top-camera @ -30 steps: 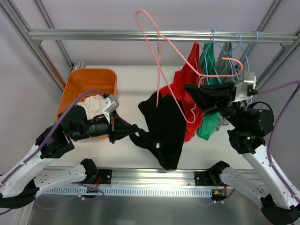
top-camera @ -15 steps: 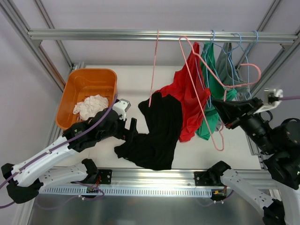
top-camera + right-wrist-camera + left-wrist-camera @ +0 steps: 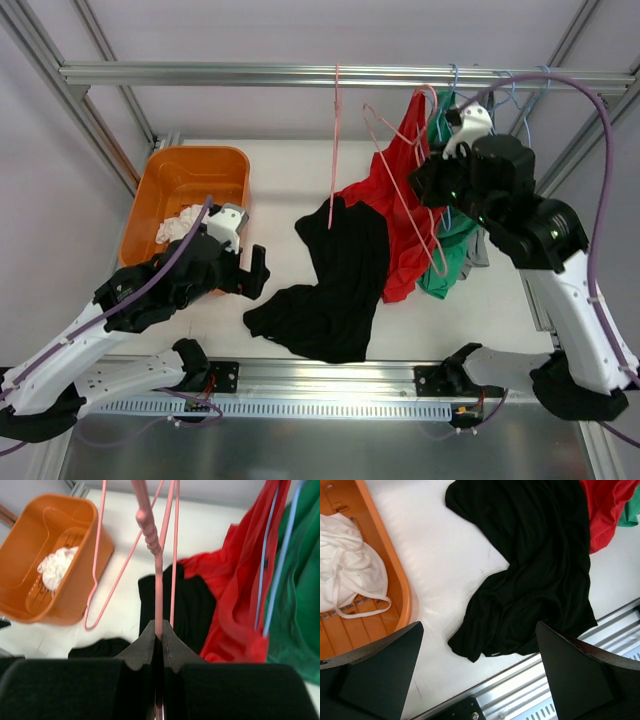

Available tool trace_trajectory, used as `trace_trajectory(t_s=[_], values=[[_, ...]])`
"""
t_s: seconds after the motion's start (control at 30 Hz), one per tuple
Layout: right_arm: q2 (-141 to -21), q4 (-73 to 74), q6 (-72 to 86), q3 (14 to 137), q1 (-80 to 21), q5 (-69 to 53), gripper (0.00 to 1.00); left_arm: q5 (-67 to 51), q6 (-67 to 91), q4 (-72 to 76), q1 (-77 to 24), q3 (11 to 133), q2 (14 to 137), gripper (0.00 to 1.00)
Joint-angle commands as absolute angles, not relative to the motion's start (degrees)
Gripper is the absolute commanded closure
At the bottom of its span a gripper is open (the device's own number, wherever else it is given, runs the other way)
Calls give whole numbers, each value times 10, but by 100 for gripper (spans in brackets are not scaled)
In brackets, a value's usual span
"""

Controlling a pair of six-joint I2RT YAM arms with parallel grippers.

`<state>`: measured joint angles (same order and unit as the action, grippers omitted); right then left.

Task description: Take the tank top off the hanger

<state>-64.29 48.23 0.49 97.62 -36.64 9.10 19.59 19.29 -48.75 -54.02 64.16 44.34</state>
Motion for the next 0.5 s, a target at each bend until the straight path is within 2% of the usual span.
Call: trace_trajectory(t_s=[0.0,0.17,0.47], values=[[-713,462,-32,1079,-371,134,100,227,185,-500,-541,622,430,1],[-836,463,-48,1205,-371,176,100,222,198,-491,-542,596,436,1],[-925,436,-40,1230,-372,171,100,207,200,-480,-542,586,445,1]])
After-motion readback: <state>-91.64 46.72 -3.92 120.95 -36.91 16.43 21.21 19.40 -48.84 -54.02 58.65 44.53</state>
